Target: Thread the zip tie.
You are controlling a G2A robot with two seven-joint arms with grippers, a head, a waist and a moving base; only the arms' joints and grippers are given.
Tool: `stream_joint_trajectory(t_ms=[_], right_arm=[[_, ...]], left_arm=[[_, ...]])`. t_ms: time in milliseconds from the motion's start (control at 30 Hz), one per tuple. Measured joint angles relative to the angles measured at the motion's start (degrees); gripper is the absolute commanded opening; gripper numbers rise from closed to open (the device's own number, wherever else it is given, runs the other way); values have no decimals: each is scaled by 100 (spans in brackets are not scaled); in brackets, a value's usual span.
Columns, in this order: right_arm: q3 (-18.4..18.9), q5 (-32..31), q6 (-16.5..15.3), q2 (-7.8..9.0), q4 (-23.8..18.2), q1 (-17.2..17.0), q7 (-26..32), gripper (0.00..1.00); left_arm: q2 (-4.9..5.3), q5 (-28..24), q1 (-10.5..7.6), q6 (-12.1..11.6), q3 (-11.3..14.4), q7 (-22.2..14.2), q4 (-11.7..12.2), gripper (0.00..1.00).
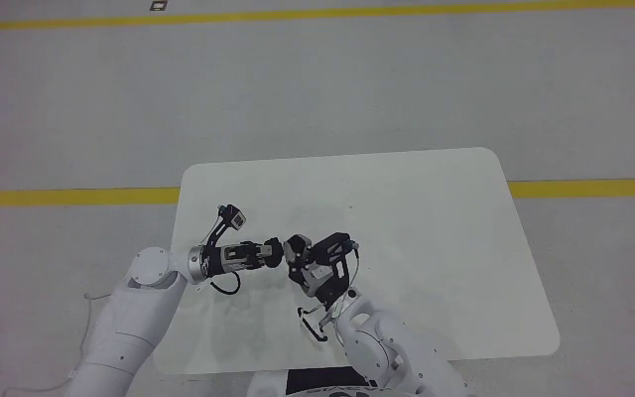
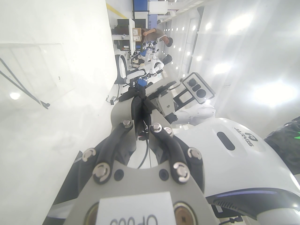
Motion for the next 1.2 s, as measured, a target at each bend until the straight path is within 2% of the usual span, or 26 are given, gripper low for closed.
stream_joint_trajectory(t_ms=[233, 333, 433, 567, 933, 1067, 1200], right_arm=[[136, 13, -27, 32, -145, -86, -22, 100], [273, 228, -159, 61, -290, -187, -28, 100], [434, 607, -500, 104, -423, -293, 109, 100], [651, 1349, -1135, 182, -560, -394, 746, 100], [671, 1438, -1159, 185, -559, -400, 787, 100], [788, 2349, -1541, 193, -405, -433, 804, 100], [956, 3200, -1923, 230, -252, -465, 1032, 100]], left_arm=[[0, 0, 0, 0, 0, 0, 0, 0], [0, 0, 0, 0, 0, 0, 0, 0], [0, 0, 0, 0, 0, 0, 0, 0], [0, 0, 0, 0, 0, 0, 0, 0], [0, 0, 0, 0, 0, 1, 0, 0], [-2, -207, 37, 72, 21, 154, -40, 0], [4, -611, 13, 104, 13, -40, 41, 0]])
